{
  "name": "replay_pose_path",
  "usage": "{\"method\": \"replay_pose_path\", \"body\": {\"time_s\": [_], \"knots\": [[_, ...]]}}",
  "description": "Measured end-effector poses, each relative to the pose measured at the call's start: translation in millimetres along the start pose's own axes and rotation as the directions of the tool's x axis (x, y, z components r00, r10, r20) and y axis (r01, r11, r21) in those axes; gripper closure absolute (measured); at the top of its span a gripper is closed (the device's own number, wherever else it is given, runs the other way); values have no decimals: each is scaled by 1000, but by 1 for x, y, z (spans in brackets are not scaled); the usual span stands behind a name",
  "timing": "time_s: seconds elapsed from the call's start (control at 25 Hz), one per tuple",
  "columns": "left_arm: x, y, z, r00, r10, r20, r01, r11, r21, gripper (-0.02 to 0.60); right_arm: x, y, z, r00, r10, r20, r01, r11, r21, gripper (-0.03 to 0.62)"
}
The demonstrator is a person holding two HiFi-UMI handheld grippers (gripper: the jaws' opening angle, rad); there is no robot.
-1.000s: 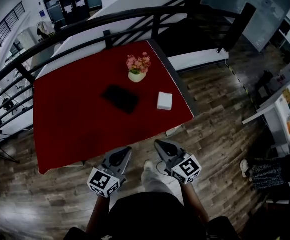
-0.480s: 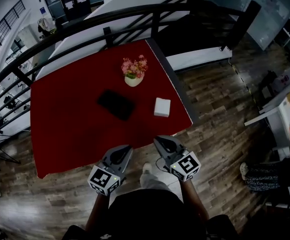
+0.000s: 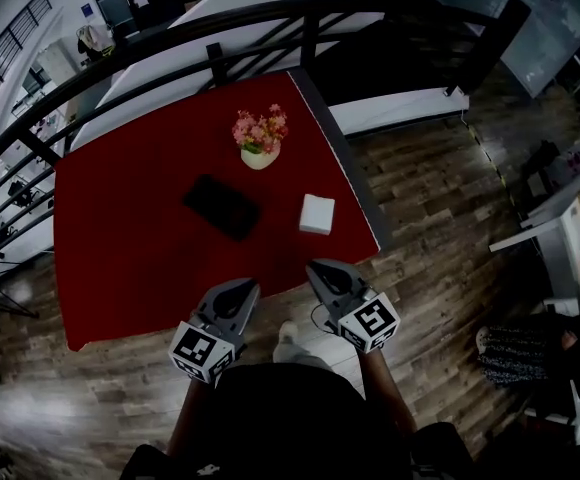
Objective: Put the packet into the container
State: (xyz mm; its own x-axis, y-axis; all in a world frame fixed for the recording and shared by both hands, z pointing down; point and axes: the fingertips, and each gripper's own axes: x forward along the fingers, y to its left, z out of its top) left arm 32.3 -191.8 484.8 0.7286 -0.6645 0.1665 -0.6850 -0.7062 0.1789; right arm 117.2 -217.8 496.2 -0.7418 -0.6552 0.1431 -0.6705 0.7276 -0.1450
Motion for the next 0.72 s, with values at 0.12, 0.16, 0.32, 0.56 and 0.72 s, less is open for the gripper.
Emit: {"method": "replay_pose_path", "body": {"time_s": [0.12,0.16,0.32,0.56,0.72], "knots": [[7,4,0,1000,14,-5,-14,1000,-1,571,6,-14,-6,1000,10,5,-10,1000,-15,572],[8,6,-1,1000,18,-10,-18,1000,2,571,8,-16,-7,1000,17,-1,-17,1000,-20,572],[15,16,-1,999,34,-22,-34,999,6,571,18,-21,-11,998,47,-39,-49,998,-46,572],[38,36,7,999,0,-54,5,996,93,571,42,-34,-19,994,54,-100,-64,993,-96,572],[45,66,12,999,2,-33,-1,999,32,571,63,-42,-26,984,38,-173,-64,987,-149,572]]}}
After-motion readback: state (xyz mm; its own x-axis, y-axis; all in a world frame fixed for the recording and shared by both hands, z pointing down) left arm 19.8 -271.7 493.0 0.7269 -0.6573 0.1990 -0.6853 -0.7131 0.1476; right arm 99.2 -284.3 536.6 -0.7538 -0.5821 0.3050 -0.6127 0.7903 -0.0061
